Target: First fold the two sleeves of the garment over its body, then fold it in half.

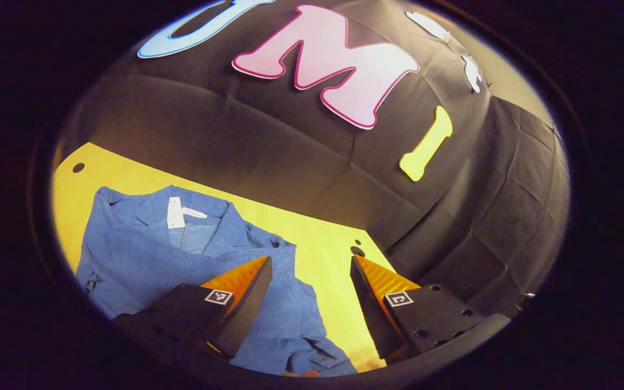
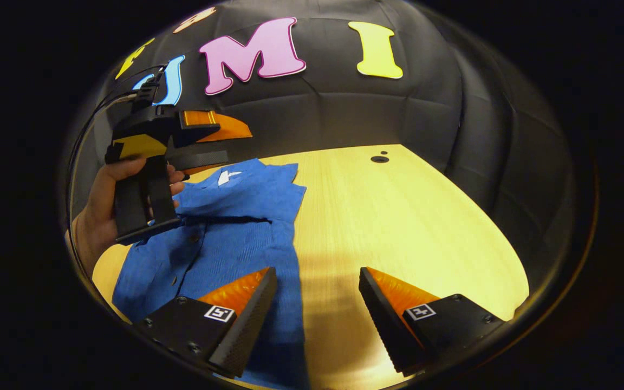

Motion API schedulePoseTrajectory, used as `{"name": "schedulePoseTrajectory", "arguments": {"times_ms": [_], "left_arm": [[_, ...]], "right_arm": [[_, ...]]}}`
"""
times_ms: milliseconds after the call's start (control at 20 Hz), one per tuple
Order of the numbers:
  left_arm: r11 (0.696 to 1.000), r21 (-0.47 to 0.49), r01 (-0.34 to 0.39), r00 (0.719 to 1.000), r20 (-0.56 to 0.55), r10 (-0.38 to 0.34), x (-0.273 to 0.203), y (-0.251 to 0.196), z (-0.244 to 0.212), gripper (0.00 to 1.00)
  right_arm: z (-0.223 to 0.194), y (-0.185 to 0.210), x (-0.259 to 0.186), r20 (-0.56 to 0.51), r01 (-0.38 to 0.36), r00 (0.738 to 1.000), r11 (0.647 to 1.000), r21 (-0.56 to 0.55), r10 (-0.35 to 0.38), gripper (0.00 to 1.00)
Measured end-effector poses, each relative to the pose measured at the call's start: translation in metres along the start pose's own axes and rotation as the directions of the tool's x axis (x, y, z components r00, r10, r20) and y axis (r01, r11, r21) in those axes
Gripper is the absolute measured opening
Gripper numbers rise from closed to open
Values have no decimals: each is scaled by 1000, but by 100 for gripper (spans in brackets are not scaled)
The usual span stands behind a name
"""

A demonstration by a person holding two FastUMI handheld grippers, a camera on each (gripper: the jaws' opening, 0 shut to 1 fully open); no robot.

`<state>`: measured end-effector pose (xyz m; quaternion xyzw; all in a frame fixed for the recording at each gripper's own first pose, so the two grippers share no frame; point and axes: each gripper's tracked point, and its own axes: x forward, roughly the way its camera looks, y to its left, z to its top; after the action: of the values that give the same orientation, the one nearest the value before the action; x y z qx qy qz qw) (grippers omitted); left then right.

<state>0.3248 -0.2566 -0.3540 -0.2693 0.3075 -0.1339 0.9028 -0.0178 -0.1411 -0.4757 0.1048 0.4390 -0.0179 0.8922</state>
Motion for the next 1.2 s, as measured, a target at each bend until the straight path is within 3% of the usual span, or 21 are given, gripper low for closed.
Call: {"name": "schedulePoseTrajectory", "arguments": {"times_ms": [200,300,350,550,650,700,850,1050,1200], "left_arm": [[993,75,-86,996,2,86,-56,35,-18,85],[976,140,-166,984,-36,172,-103,71,-42,85],[962,176,-209,973,-64,223,-131,93,-59,89],[889,241,-390,880,-186,436,-255,174,-122,85],[866,221,-449,838,-233,494,-306,197,-145,85],[858,199,-473,817,-265,512,-326,205,-157,82],[839,157,-520,774,-329,541,-361,213,-189,85],[850,137,-509,767,-375,521,-365,203,-214,85],[832,199,-518,743,-377,553,-365,202,-221,84]], "right_arm": [[-26,12,-14,-55,-8,998,1000,10,9,98],[-41,10,-24,-91,10,996,1000,9,-9,98],[-50,10,-30,-112,15,994,1000,14,-14,98],[-84,18,-50,-205,9,979,1000,28,-3,98],[-94,18,-52,-234,3,972,1000,4,-2,99],[-98,19,-52,-250,6,968,1000,-7,-7,99],[-108,22,-67,-267,17,963,999,-33,-26,99],[-114,25,-67,-269,45,960,991,-124,-78,99],[-112,30,-65,-267,63,959,992,-111,-91,99]]}}
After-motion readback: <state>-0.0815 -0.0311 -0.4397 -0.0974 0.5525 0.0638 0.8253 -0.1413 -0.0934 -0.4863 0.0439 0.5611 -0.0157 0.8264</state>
